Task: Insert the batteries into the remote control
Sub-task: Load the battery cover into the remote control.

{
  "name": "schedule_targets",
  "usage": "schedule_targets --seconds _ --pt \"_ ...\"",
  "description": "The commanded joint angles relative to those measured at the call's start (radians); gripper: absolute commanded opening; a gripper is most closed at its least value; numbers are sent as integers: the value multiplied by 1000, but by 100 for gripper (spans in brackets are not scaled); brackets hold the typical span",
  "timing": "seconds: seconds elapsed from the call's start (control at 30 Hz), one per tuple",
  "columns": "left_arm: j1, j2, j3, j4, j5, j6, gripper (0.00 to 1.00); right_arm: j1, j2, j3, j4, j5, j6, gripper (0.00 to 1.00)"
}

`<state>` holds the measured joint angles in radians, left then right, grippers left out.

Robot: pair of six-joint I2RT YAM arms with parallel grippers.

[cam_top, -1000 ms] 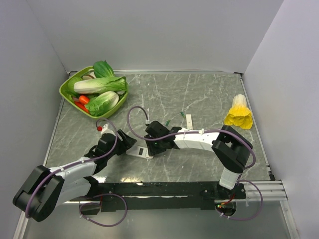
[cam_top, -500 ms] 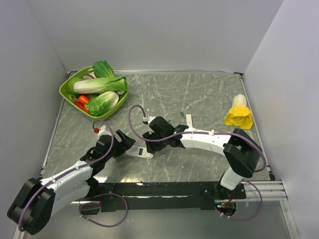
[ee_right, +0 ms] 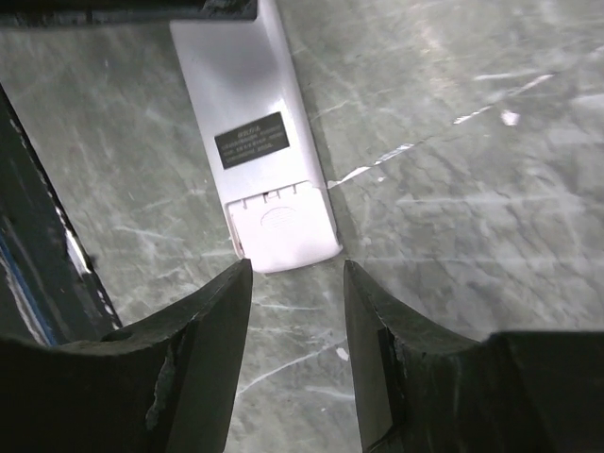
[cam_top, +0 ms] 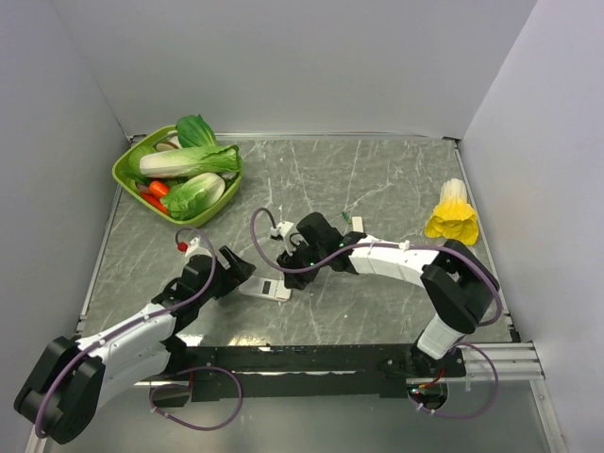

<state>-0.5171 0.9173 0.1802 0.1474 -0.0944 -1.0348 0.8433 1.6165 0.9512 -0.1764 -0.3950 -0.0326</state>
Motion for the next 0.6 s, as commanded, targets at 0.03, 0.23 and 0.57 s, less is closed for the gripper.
schedule_targets --seconds 0.03,0.23,0.57 --pt "-3 60 15 -55 12 28 88 -6 68 46 29 -73 -112 50" --pt "-3 62 28 -83 4 22 87 -3 89 63 15 -28 -135 49" --pt "-110 -78 87 -394 -122 -247 86 -4 79 61 26 -4 -147 49"
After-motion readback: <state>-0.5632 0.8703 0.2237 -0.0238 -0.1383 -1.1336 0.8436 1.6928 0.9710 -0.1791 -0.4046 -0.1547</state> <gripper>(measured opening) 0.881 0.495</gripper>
